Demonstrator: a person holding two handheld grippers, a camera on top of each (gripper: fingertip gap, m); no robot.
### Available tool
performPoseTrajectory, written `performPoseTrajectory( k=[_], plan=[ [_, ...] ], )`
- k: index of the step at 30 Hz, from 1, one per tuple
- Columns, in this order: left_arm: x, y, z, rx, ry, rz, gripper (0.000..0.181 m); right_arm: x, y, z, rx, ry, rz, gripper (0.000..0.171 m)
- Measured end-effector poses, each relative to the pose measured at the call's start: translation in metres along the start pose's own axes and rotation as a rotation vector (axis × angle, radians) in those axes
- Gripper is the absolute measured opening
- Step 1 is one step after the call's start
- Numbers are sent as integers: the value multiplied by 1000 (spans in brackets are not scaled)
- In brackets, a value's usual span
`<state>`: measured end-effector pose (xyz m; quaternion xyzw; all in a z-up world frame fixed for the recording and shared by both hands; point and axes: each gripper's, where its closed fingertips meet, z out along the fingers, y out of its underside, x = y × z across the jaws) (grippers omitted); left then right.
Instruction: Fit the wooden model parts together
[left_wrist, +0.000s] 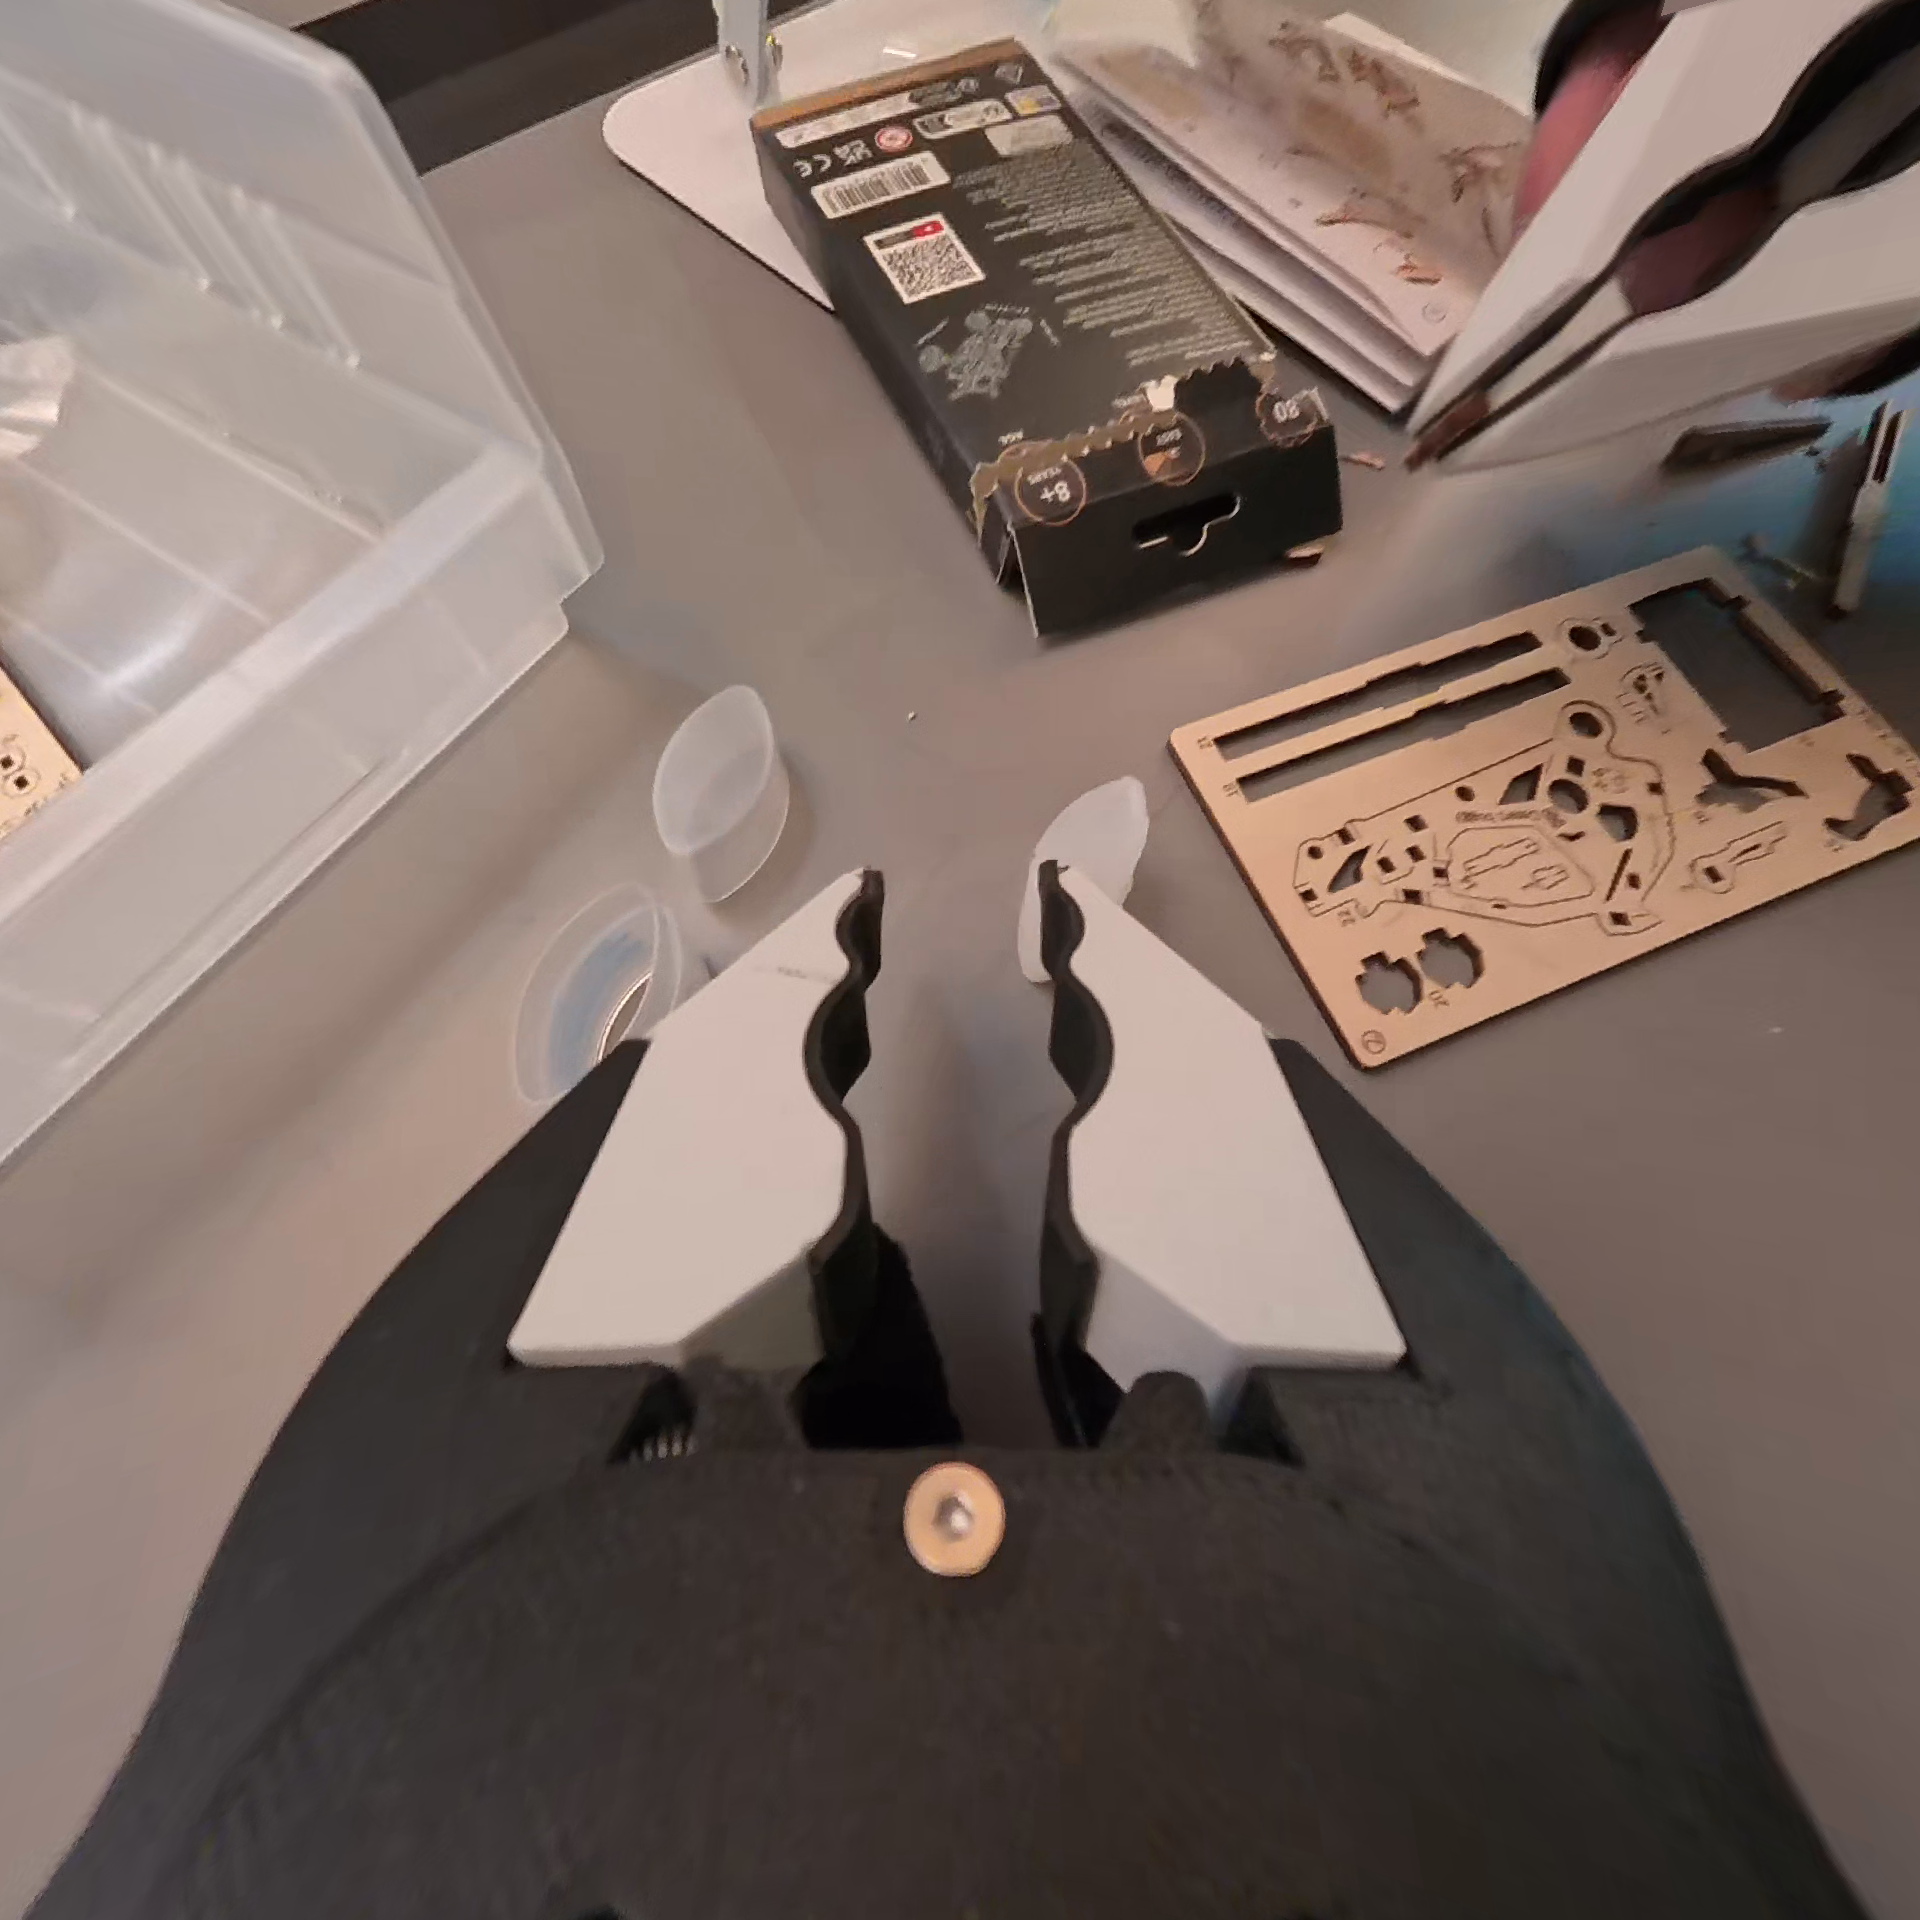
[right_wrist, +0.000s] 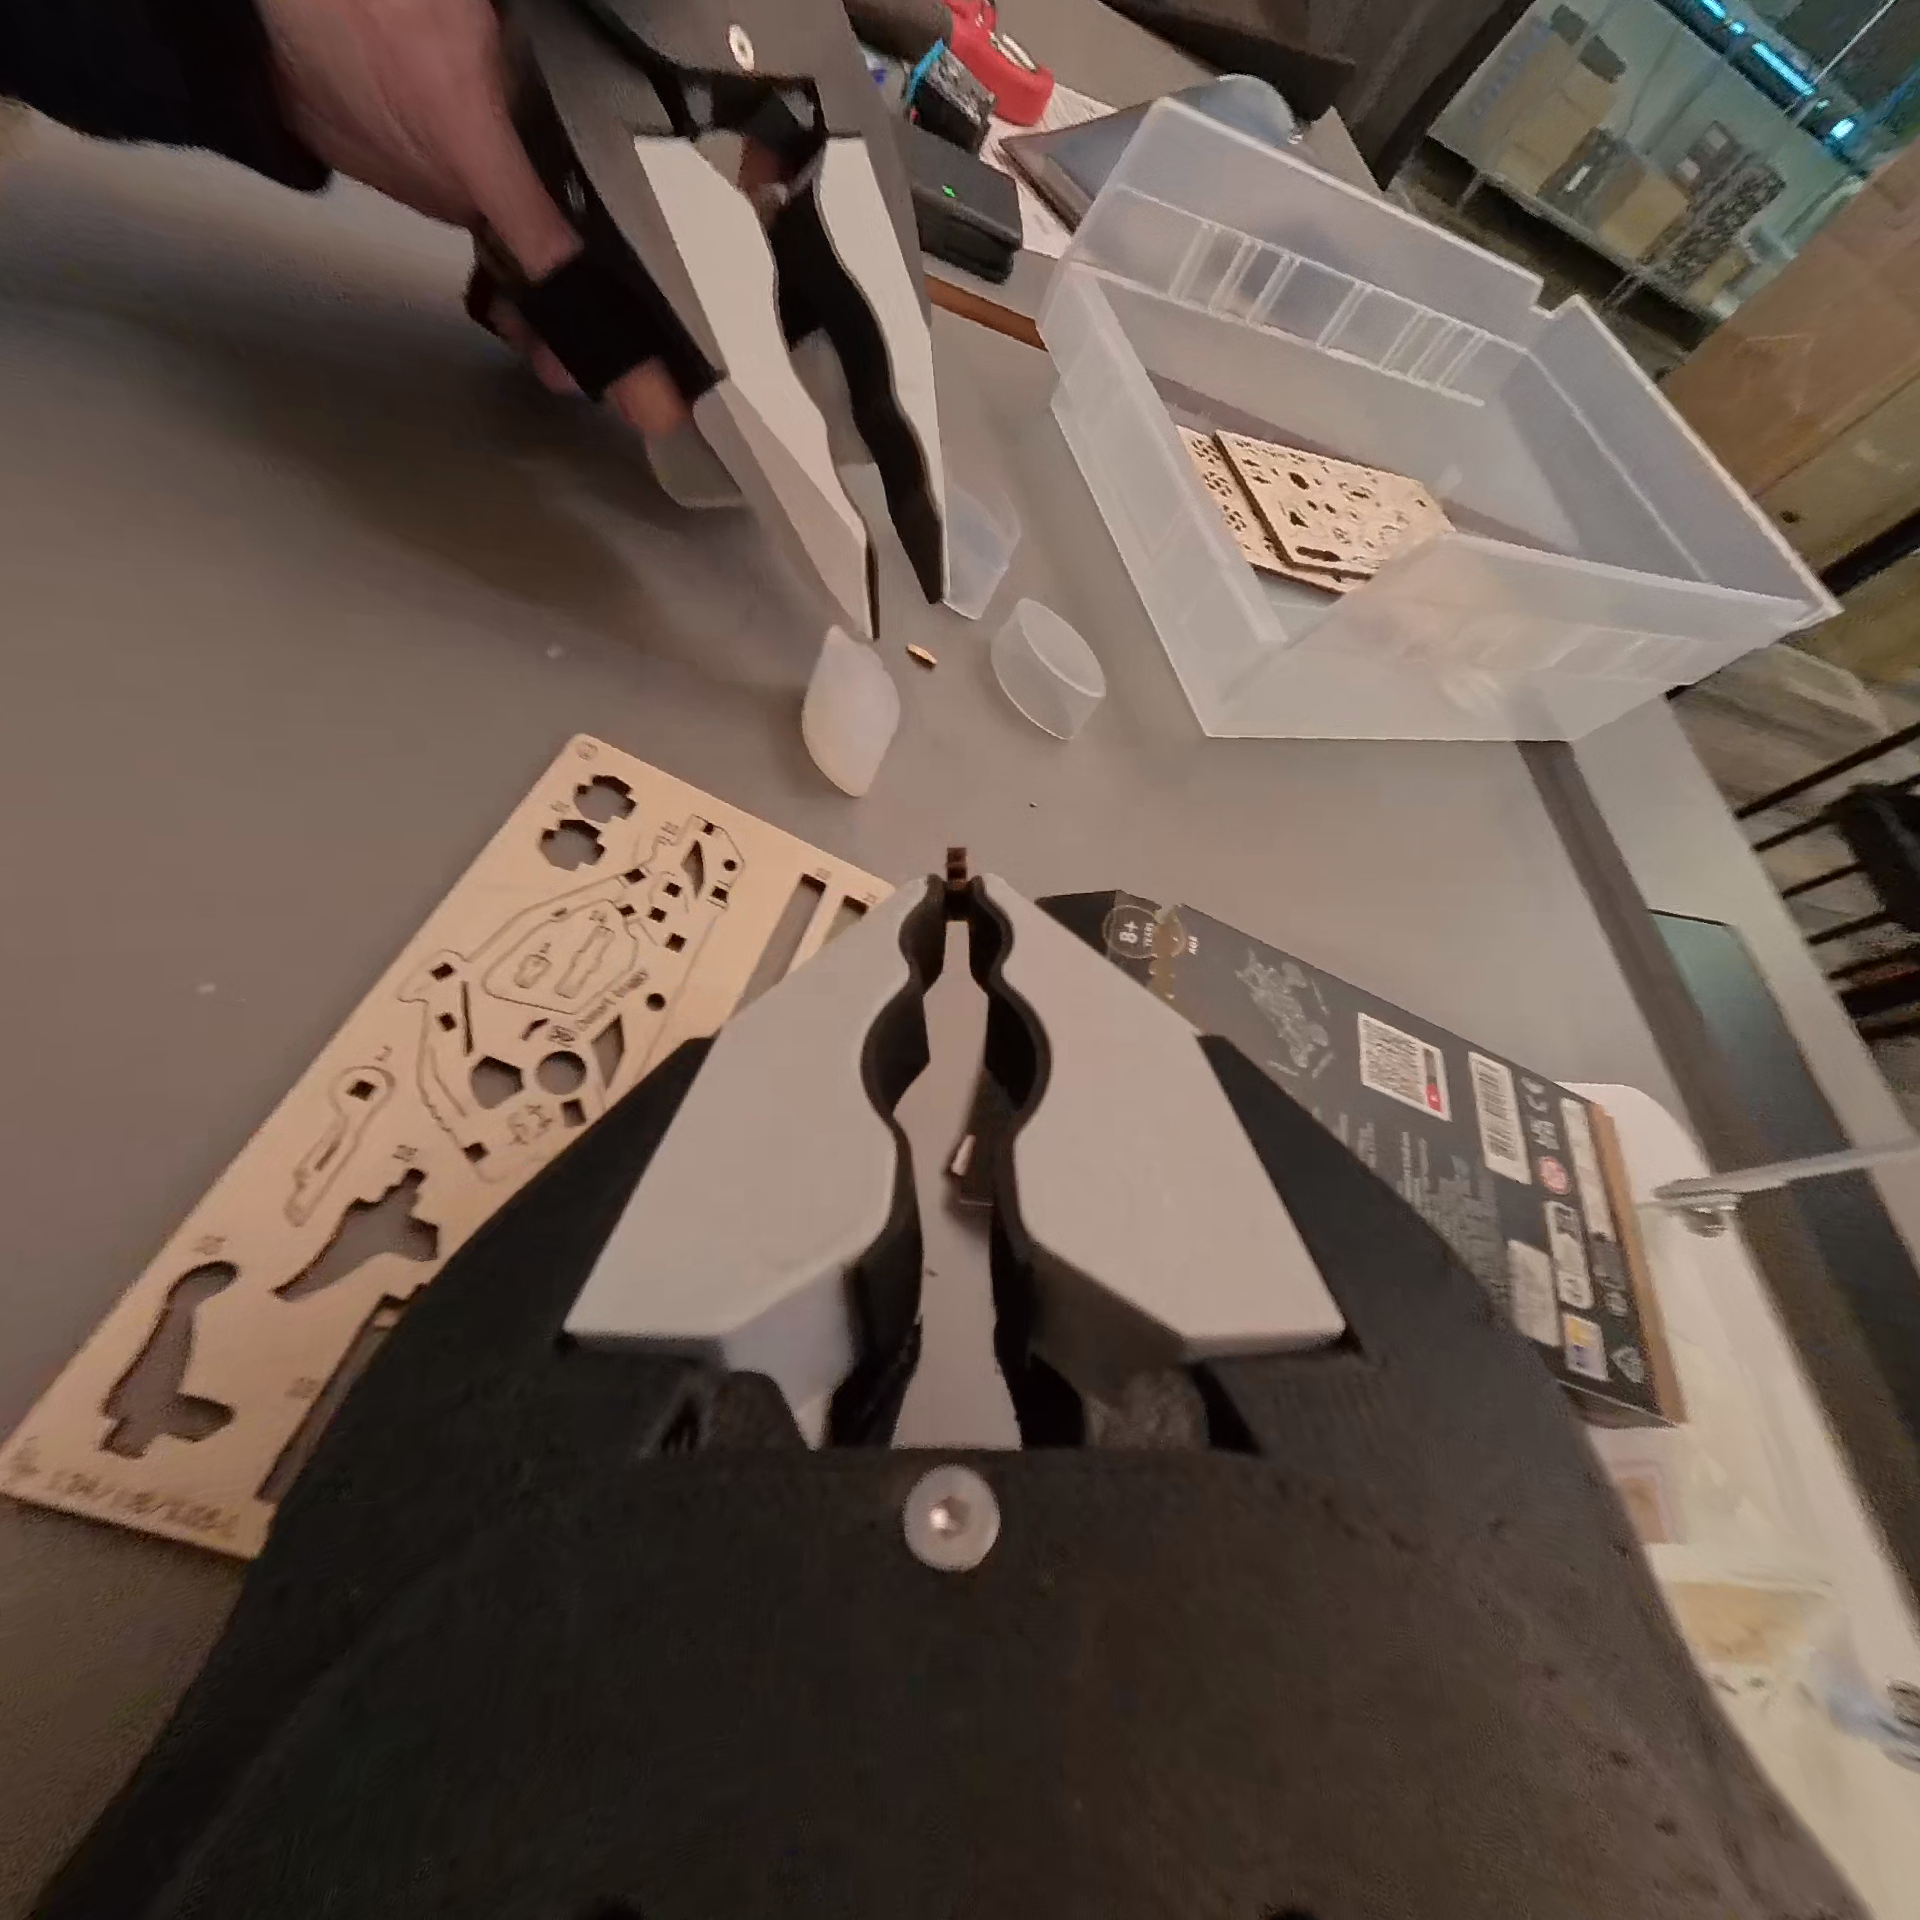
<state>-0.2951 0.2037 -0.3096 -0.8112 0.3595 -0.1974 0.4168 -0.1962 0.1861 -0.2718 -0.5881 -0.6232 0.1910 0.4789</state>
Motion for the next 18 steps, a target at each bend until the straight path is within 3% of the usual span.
performPoseTrajectory(
  k=[10,18],
  plan=[
    [11,-5,10,20,19,-8,24,-2,0,38,-118,137,-238,1],
    [14,-2,12,-2,12,33,15,-9,-5,67,-158,163,-244,1]
  ],
)
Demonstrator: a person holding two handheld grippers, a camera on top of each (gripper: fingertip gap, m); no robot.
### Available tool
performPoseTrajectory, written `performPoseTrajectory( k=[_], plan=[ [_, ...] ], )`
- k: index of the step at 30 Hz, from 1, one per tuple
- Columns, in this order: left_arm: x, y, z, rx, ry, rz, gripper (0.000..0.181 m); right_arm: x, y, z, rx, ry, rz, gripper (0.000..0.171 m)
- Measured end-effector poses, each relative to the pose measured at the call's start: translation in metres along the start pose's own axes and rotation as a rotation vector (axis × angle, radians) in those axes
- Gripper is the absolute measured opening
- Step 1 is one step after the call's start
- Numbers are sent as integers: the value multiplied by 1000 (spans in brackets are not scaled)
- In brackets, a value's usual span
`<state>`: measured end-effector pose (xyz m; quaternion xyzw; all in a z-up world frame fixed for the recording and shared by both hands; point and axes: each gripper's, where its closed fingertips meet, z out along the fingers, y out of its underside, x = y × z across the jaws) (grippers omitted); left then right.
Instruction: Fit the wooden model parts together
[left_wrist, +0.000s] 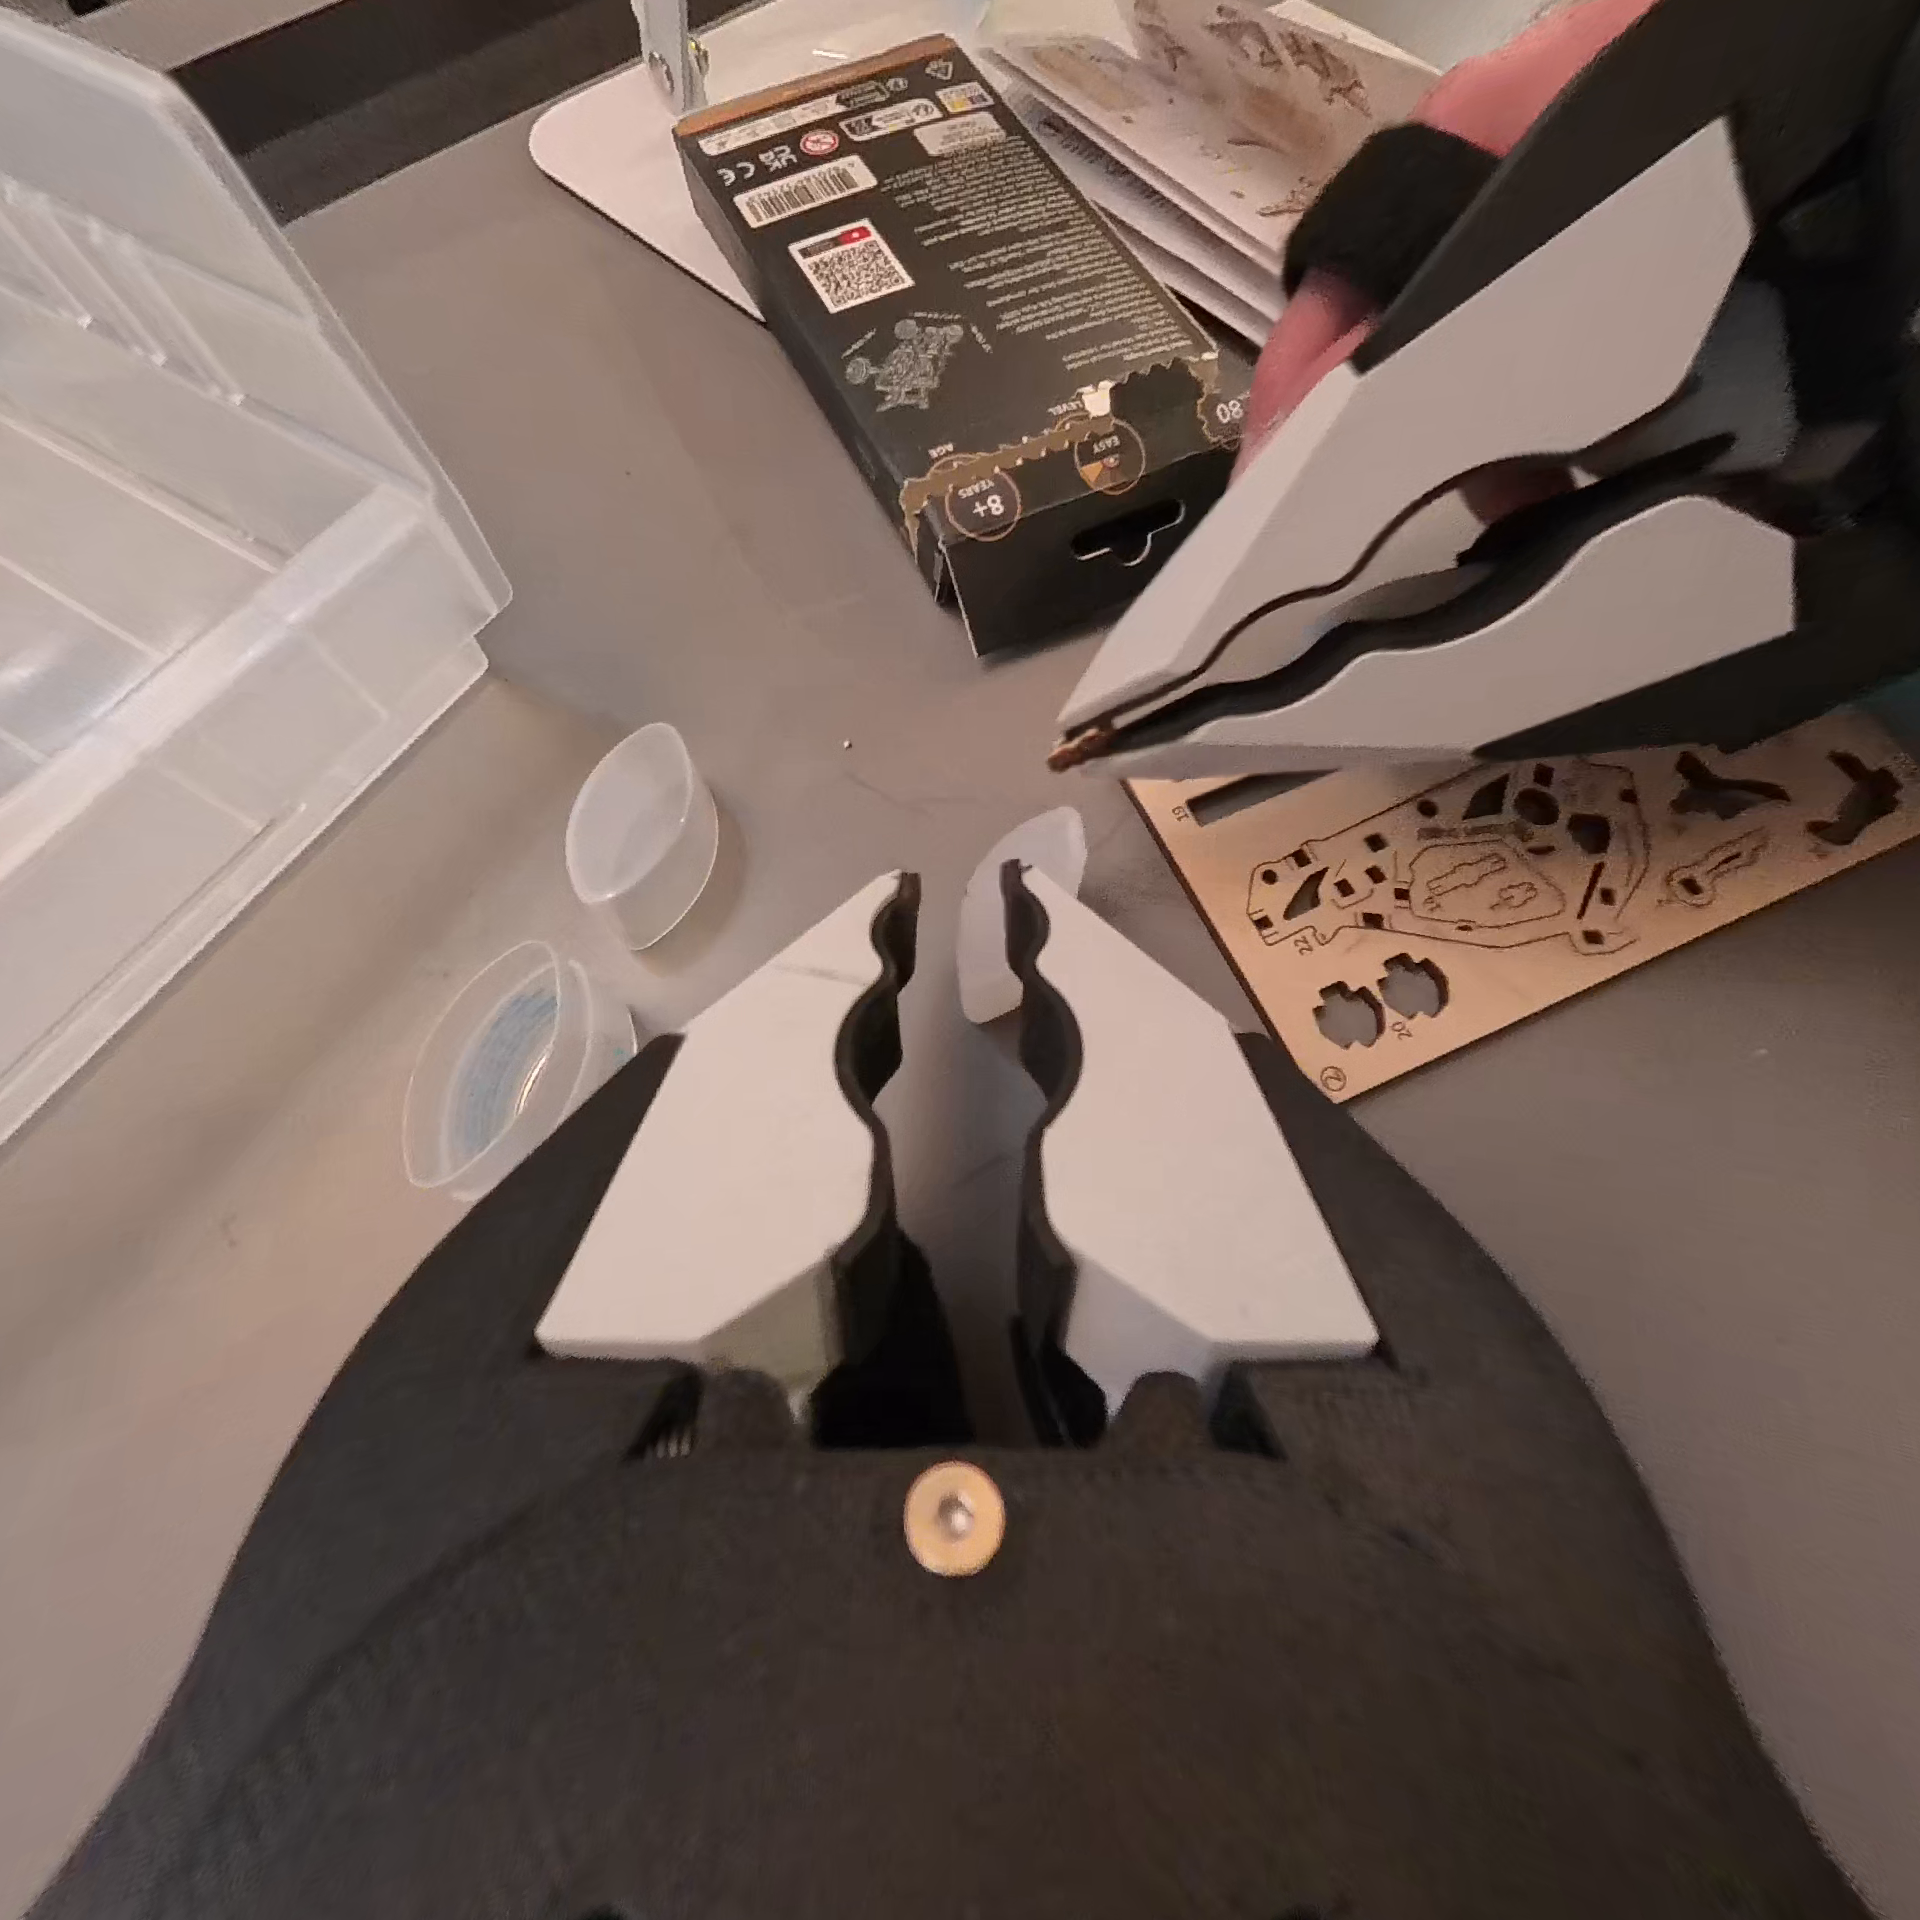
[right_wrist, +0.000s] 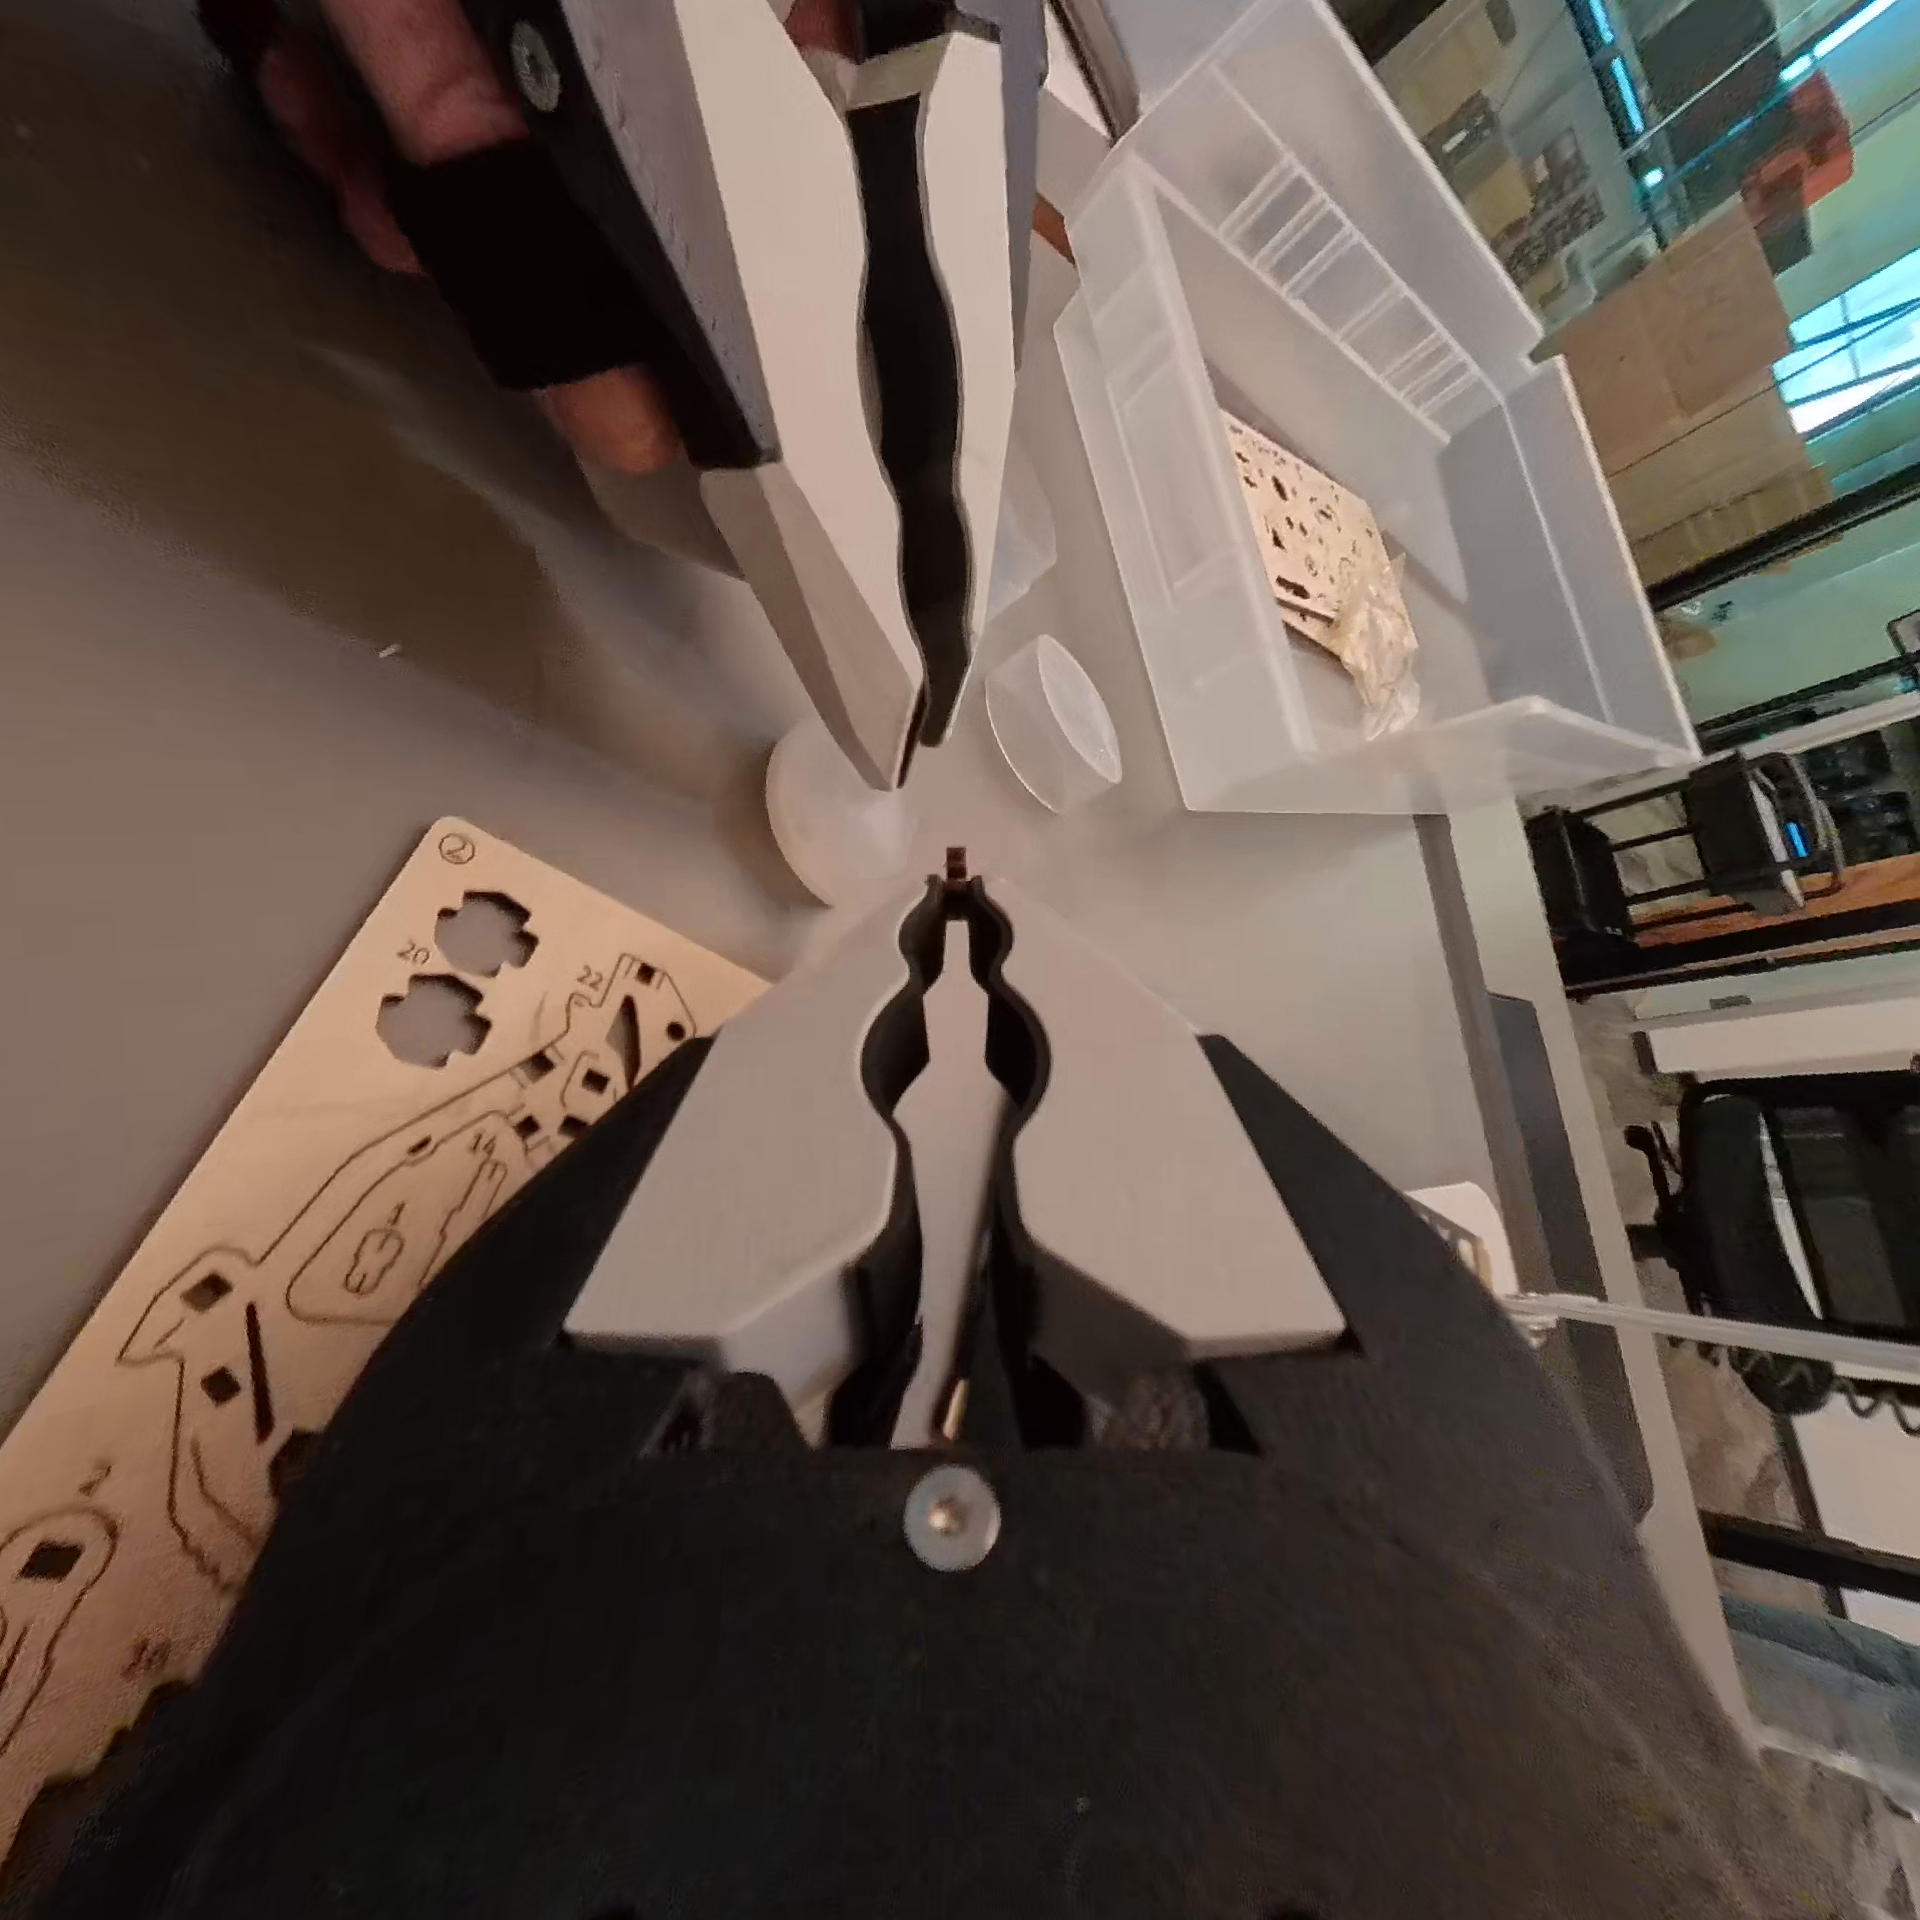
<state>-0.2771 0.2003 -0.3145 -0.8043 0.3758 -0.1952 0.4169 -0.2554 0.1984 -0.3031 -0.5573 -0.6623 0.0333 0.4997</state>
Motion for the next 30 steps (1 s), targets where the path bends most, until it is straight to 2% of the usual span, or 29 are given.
performPoseTrajectory(
  k=[4,11,21,22,24,27,30],
  plan=[
    [1,0,1,-4,-16,18,7,-5,-1,7,-28,5,-21,1],
    [1,1,1,-8,-57,60,4,-7,-3,9,-54,76,-115,1],
    [2,1,1,-10,-69,77,3,-7,-1,8,-76,93,-80,1],
    [2,1,1,-10,-70,77,3,-6,0,8,-84,94,-77,3],
    [2,1,2,-11,-70,78,3,-15,0,7,-82,38,-57,24],
    [2,1,2,-11,-69,78,3,-20,5,7,-90,17,-31,16],
    [2,1,2,-11,-68,77,3,-22,8,9,-100,-16,3,18]
  ],
)
